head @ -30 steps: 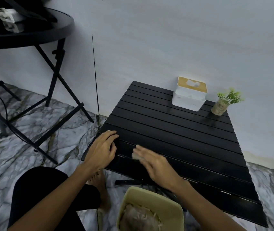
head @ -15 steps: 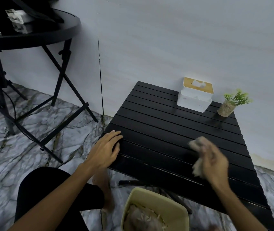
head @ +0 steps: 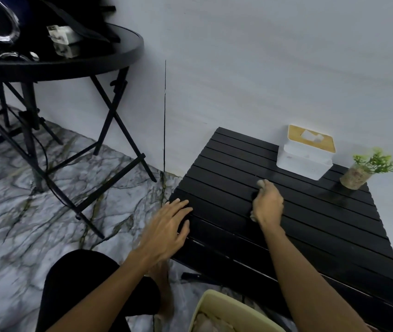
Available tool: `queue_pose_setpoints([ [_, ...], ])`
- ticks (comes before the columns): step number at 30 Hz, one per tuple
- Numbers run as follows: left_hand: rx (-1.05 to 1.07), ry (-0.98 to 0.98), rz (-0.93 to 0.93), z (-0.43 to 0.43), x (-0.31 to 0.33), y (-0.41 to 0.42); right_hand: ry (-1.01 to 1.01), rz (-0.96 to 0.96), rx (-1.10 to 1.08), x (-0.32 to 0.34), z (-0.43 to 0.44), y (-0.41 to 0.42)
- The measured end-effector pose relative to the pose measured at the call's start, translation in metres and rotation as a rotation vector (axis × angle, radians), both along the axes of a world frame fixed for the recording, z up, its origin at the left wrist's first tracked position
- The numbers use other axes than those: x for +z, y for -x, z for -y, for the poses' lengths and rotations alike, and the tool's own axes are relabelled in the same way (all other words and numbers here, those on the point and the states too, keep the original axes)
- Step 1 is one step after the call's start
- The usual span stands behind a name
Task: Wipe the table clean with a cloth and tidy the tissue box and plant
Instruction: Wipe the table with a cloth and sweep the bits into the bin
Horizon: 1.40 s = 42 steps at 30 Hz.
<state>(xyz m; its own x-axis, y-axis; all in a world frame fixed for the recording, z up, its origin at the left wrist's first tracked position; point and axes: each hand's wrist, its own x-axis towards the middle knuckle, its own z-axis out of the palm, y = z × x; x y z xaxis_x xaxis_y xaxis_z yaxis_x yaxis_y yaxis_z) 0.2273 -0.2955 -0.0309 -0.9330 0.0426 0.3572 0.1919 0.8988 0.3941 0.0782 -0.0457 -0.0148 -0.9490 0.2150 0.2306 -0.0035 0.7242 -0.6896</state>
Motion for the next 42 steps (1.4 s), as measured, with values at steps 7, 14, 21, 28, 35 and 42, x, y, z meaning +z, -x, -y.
queue_pose_setpoints([
  [7,0.087,-0.144,-0.041,-0.002,0.004,0.000,-0.090,0.029,0.411,0.007,0.105,0.013],
  [14,0.134,-0.598,-0.054,0.011,0.019,0.003,-0.202,0.010,0.736,0.007,0.129,-0.004],
  [21,0.218,-0.737,-0.033,0.028,0.026,0.005,-0.114,-0.008,0.842,0.000,0.139,-0.062],
  [28,0.333,-0.891,0.096,0.054,0.032,0.004,-0.142,0.006,0.941,0.000,0.145,-0.112],
  [35,0.335,-1.008,0.139,0.053,0.051,-0.003,-0.156,-0.044,1.096,0.005,0.144,-0.144],
  [42,0.240,-0.878,0.184,0.038,0.044,-0.009,-0.209,-0.151,1.002,0.001,0.116,-0.174],
])
